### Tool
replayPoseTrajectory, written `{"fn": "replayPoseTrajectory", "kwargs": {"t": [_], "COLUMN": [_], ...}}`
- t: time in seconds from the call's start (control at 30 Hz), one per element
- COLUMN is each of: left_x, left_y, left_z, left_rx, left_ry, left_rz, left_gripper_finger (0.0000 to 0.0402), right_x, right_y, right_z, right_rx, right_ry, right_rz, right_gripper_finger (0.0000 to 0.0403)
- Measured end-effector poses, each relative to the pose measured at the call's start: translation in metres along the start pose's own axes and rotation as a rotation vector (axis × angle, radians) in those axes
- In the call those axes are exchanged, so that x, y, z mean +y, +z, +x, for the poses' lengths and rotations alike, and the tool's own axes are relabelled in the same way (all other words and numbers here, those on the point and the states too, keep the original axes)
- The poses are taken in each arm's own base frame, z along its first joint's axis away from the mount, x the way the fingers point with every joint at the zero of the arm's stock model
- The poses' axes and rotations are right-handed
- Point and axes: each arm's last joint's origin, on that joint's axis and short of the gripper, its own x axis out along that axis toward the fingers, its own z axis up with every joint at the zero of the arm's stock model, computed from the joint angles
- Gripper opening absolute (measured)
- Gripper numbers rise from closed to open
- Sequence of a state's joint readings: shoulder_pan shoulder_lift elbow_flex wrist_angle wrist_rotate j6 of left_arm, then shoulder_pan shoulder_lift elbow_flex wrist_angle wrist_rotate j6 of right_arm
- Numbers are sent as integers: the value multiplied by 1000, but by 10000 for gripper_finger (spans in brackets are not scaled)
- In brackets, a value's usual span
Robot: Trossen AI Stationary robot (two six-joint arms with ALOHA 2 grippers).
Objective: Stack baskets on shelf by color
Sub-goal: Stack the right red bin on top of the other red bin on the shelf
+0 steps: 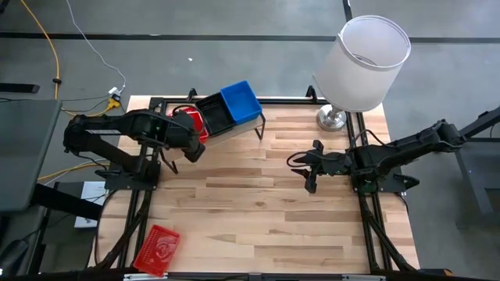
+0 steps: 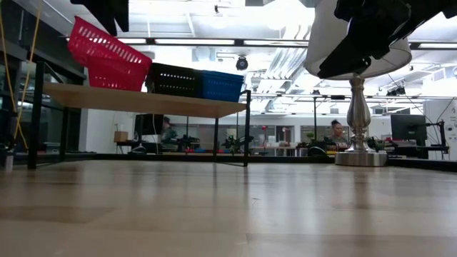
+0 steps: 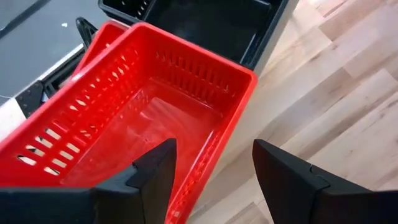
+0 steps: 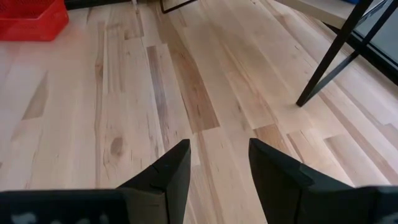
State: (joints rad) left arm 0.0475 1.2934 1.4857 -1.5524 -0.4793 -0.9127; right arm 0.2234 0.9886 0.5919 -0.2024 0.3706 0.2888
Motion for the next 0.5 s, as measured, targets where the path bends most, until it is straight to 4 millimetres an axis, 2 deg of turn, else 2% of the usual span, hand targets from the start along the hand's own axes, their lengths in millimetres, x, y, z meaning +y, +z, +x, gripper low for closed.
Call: {"fn": "replayPoseTrajectory", "kwargs": {"t": [0.2, 0.5], "left_x": [-1, -6], "left_y": [-3, 0], "left_z": [0, 6], "left_rx": [88, 62], "left_ry": [-53, 7], "left_rz": [40, 127], "left_gripper_finger": [205, 204], "right_x": [0, 0], "right_y": [0, 0], "right_z": [0, 0], "right_rx": [0, 0], "right_ry": [0, -1], "right_rz": [2, 25], "right_gripper_finger": [151, 151]}}
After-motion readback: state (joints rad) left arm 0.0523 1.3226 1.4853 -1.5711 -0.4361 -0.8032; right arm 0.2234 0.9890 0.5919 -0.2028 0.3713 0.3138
